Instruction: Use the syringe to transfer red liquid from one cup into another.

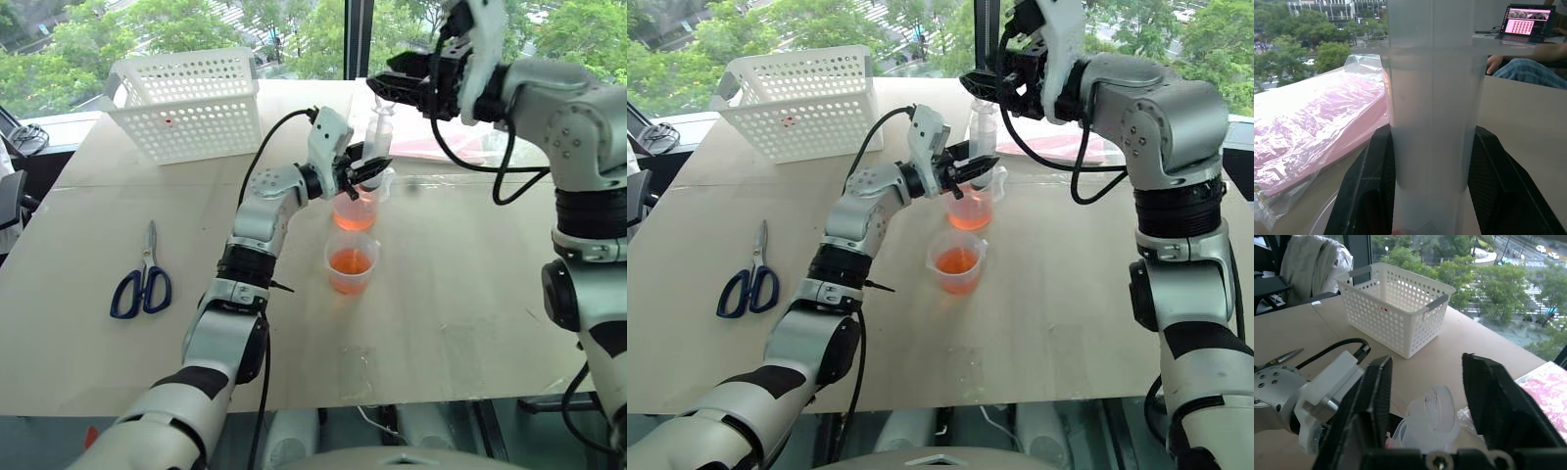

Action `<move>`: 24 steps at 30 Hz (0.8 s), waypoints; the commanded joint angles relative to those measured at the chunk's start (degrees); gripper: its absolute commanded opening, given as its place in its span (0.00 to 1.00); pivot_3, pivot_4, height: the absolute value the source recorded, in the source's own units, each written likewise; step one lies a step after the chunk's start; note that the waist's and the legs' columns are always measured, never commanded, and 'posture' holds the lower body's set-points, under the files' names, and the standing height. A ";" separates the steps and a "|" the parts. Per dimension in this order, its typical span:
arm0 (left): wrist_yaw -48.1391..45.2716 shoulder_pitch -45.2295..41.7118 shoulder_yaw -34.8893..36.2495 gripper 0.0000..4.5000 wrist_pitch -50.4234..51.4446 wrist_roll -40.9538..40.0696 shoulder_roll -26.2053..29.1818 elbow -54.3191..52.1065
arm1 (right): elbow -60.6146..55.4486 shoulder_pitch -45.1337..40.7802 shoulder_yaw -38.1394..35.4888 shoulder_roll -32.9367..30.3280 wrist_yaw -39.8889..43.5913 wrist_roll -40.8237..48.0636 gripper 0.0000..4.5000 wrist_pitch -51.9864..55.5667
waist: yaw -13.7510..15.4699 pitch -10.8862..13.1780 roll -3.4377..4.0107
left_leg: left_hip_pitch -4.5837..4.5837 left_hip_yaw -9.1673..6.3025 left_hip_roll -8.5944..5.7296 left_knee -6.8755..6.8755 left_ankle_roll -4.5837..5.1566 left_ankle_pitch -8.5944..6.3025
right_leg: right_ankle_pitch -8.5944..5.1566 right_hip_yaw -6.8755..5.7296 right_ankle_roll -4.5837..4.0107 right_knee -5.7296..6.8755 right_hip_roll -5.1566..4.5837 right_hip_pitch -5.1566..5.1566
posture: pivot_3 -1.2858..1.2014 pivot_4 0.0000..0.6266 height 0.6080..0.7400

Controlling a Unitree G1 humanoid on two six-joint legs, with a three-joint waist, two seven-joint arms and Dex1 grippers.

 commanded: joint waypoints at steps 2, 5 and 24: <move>1.71 -2.78 4.10 0.32 3.92 -4.26 0.44 -3.50 | -8.86 7.59 -6.38 -3.85 6.87 4.81 0.93 -3.36 | 0.14 0.00 0.00 | 0.00 -0.02 0.00 0.03 0.00 0.00 | 0.00 -0.01 0.00 0.01 -0.01 0.02 | 0.52 0.24 1.00; 2.94 -4.84 6.91 0.32 6.89 -6.96 1.28 -4.67 | -15.81 14.32 -10.10 -7.13 11.49 9.14 0.93 -4.07 | 0.01 0.11 0.07 | -0.07 -0.11 0.00 0.04 0.01 0.00 | 0.00 0.00 0.01 -0.03 -0.02 -0.02 | 0.52 0.24 1.00; 4.49 1.10 15.34 0.32 35.34 -32.40 10.18 -34.19 | -42.76 63.21 -37.40 -14.16 14.45 24.16 0.93 -10.67 | 0.01 0.15 0.09 | 0.15 -0.28 -0.01 0.10 0.00 -0.01 | -0.05 0.13 0.10 0.06 -0.04 0.13 | 0.52 0.24 1.00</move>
